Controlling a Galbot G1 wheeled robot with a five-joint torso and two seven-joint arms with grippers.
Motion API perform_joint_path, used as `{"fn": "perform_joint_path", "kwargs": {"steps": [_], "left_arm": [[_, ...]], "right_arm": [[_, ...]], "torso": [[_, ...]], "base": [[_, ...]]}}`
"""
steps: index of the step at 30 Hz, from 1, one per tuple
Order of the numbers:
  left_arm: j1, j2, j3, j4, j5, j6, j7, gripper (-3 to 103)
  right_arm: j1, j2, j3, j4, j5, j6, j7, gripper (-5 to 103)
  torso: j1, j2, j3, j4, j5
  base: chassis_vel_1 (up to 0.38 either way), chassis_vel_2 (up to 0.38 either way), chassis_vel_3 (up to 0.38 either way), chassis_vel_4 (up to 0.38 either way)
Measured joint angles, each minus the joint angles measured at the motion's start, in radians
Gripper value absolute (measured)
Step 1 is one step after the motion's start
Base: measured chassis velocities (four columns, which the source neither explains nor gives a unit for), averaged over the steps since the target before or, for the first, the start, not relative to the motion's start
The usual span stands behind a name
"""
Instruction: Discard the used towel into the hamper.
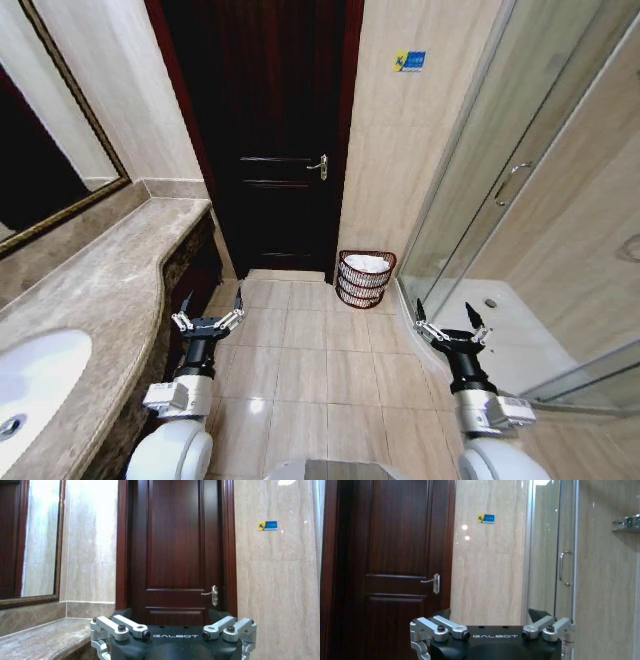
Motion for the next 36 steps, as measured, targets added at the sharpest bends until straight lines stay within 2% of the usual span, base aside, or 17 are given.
{"fn": "perform_joint_path", "kwargs": {"steps": [23,36], "left_arm": [[0.000,0.000,0.000,0.000,0.000,0.000,0.000,100],[0.000,0.000,0.000,0.000,0.000,0.000,0.000,100]], "right_arm": [[0.000,0.000,0.000,0.000,0.000,0.000,0.000,100],[0.000,0.000,0.000,0.000,0.000,0.000,0.000,100]], "torso": [[0.000,0.000,0.000,0.0000,-0.0002],[0.000,0.000,0.000,-0.0001,-0.0001]], "base": [[0.094,-0.097,-0.092,0.093],[0.000,0.000,0.000,0.000]]}}
